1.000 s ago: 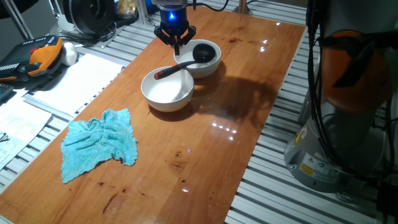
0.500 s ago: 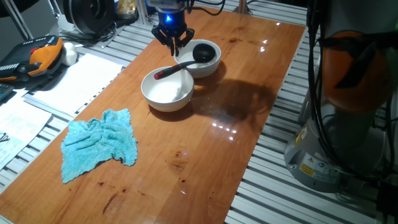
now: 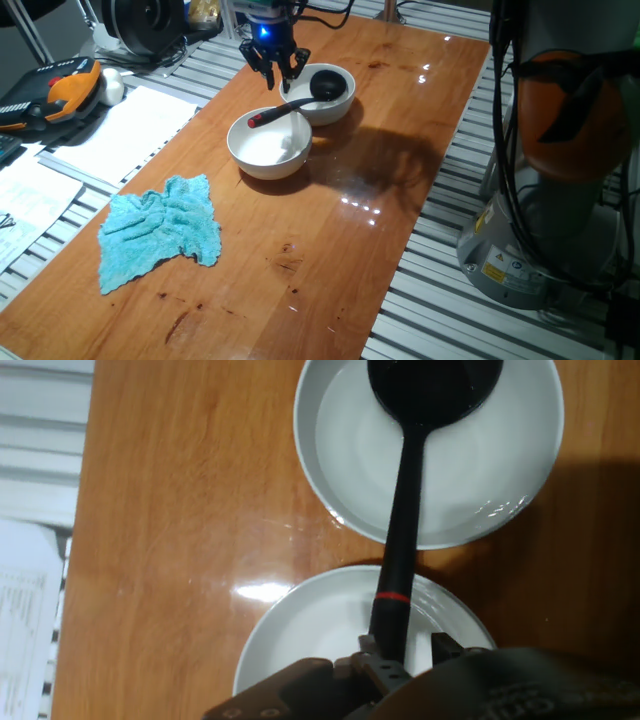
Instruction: Scoop water with a large spoon from one bowl to another
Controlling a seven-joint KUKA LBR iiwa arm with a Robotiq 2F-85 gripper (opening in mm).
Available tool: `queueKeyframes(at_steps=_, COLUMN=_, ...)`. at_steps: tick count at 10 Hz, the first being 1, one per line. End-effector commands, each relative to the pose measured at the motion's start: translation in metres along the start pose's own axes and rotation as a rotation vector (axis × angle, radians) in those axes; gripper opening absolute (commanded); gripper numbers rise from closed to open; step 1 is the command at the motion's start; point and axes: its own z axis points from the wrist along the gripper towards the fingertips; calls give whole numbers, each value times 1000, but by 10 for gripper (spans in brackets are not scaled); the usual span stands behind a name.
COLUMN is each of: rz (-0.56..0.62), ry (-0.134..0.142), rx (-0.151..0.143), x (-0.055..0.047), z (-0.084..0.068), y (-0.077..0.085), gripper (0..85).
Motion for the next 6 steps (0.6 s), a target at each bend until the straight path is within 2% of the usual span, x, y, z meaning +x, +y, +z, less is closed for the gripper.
queueKeyframes(at_steps=1, rz=9, ry=-3, rx=4, x=-1, z=1, y=-1, gripper=340)
queueKeyframes(at_steps=6, rz=4, ry=-32, rx=17, x=-1, z=1, y=0, gripper=340)
